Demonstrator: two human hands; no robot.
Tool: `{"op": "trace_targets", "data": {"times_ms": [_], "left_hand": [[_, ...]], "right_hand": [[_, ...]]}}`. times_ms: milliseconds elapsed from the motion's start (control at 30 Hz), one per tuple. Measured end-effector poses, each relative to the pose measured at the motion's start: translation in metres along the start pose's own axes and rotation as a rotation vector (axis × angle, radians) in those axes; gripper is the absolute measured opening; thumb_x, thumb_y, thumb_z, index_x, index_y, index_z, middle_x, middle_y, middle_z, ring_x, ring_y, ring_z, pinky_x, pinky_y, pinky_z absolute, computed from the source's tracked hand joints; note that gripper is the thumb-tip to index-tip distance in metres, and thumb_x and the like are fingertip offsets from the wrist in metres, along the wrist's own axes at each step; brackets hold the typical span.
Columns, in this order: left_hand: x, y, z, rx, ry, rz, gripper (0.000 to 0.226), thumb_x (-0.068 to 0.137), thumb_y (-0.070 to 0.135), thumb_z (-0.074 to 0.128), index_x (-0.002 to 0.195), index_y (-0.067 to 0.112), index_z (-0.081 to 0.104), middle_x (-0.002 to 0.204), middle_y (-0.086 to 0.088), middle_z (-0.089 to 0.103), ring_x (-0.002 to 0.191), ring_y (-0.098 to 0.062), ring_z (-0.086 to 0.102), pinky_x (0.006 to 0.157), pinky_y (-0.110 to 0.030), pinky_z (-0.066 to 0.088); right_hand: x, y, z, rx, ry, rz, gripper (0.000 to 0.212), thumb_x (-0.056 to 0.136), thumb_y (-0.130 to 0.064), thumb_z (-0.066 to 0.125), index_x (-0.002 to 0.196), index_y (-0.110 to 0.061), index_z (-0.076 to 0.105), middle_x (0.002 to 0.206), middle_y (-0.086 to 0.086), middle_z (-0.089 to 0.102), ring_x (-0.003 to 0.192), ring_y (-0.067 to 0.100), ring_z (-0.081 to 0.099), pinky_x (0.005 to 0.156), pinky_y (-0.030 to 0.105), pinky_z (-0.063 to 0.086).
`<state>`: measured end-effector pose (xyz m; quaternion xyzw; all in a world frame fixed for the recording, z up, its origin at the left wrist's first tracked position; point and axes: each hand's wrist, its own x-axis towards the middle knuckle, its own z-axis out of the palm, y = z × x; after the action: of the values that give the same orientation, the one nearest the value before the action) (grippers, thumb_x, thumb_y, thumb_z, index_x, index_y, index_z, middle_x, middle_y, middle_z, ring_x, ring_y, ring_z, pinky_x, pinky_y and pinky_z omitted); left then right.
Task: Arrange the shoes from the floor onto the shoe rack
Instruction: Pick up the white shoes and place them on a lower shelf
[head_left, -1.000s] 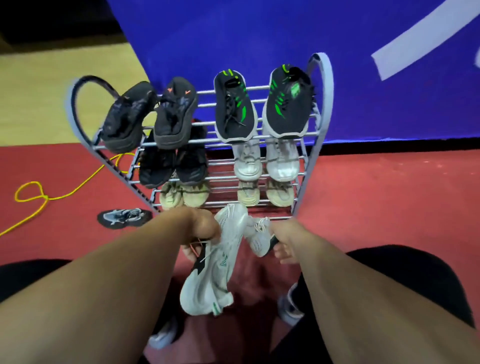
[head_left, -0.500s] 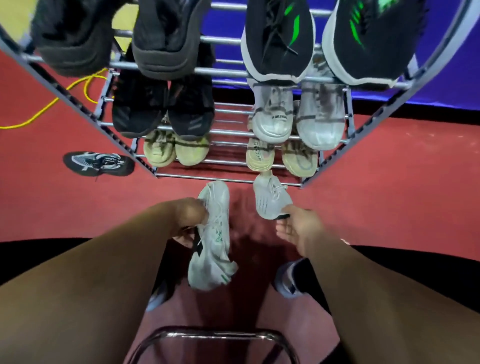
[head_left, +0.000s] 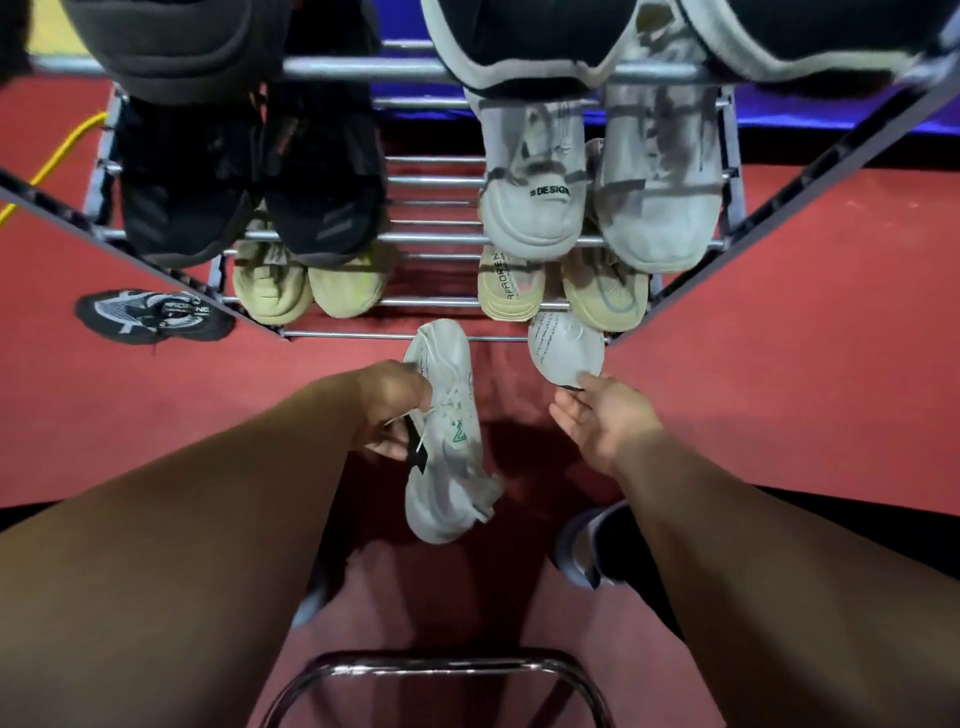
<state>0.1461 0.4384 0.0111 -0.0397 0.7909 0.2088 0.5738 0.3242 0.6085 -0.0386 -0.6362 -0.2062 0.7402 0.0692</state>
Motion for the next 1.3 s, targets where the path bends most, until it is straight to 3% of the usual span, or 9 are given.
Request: {"op": "trace_targets", "data": {"times_ms": [200,367,500,600,733,867,1000,1200,1300], "left_hand": [[0.028,-0.006,0.005,-0.107,-0.029,-0.026,0.033,0.084,0.007,0.057,0.116,0.012,0.067,0.088,-0.011,0.065,0.062,-0.021,0.062,0.061,-0.039,0.06],[0.04,0.001,0.014,-0.109,-0.046,-0.039,0.025,0.083,0.003,0.056,0.104,0.009,0.068,0.084,-0.011,0.069,0.064,-0.025,0.068,0.054,-0.034,0.058],[0.05,0.005,0.011,-0.123,-0.032,-0.047,0.034,0.079,0.006,0.057,0.111,0.011,0.067,0.104,-0.016,0.071,0.088,-0.034,0.073,0.073,-0.049,0.063],[0.053,0.011,0.01,-0.15,-0.029,-0.04,0.03,0.078,0.006,0.056,0.106,0.009,0.067,0.102,-0.017,0.072,0.09,-0.036,0.073,0.076,-0.051,0.062],[0.056,0.017,0.014,-0.199,-0.014,-0.023,0.018,0.082,0.005,0.055,0.093,0.01,0.067,0.081,-0.012,0.07,0.077,-0.032,0.07,0.084,-0.052,0.06],[0.062,0.022,0.023,-0.297,-0.013,0.03,0.015,0.086,0.004,0.055,0.09,0.013,0.066,0.076,-0.009,0.067,0.061,-0.023,0.065,0.072,-0.037,0.059],[0.067,0.028,0.027,-0.411,-0.037,0.13,0.016,0.089,0.004,0.062,0.1,0.014,0.069,0.086,-0.007,0.07,0.071,-0.02,0.066,0.073,-0.037,0.061],[0.07,0.016,0.019,-0.321,-0.037,0.073,0.008,0.097,0.023,0.062,0.098,0.017,0.067,0.106,-0.005,0.072,0.086,-0.026,0.068,0.079,-0.038,0.057],[0.073,0.004,0.011,-0.271,-0.021,0.048,0.014,0.096,0.021,0.061,0.106,0.014,0.066,0.104,-0.006,0.068,0.084,-0.025,0.067,0.077,-0.037,0.056]], "right_hand": [[0.033,-0.01,-0.006,0.033,-0.002,0.002,0.013,0.106,-0.007,0.051,0.098,-0.016,0.056,0.097,0.008,0.064,0.08,0.021,0.065,0.09,0.042,0.053],[0.057,-0.025,0.007,0.031,-0.067,-0.019,0.015,0.107,-0.008,0.05,0.116,-0.017,0.057,0.103,0.005,0.065,0.082,0.019,0.067,0.076,0.038,0.057],[0.073,-0.031,0.016,-0.03,-0.025,0.009,0.024,0.108,-0.019,0.05,0.131,-0.016,0.055,0.121,0.005,0.064,0.11,0.024,0.069,0.096,0.039,0.054],[0.067,-0.011,0.008,-0.327,0.005,0.111,0.025,0.106,-0.028,0.051,0.125,-0.015,0.061,0.108,0.004,0.063,0.103,0.025,0.069,0.098,0.042,0.053],[0.037,0.015,0.006,-0.608,-0.33,0.317,0.03,0.098,-0.046,0.061,0.102,-0.017,0.068,0.088,0.003,0.065,0.074,0.021,0.06,0.071,0.035,0.049],[0.021,0.03,0.007,-0.775,-0.47,0.447,0.043,0.09,-0.052,0.071,0.098,-0.01,0.071,0.088,0.012,0.07,0.075,0.026,0.066,0.072,0.038,0.061],[0.033,0.042,0.012,-0.645,-0.365,0.265,0.025,0.095,-0.02,0.071,0.102,0.003,0.065,0.068,0.017,0.059,0.075,0.037,0.062,0.061,0.037,0.056],[0.064,0.025,0.034,-0.541,-0.166,0.01,0.019,0.09,0.001,0.069,0.108,-0.002,0.072,0.101,0.022,0.075,0.083,0.035,0.073,0.088,0.056,0.06],[0.081,0.007,0.049,-0.686,-0.062,-0.086,0.011,0.091,-0.006,0.07,0.101,-0.002,0.07,0.095,0.015,0.075,0.08,0.028,0.07,0.09,0.042,0.059]]}}
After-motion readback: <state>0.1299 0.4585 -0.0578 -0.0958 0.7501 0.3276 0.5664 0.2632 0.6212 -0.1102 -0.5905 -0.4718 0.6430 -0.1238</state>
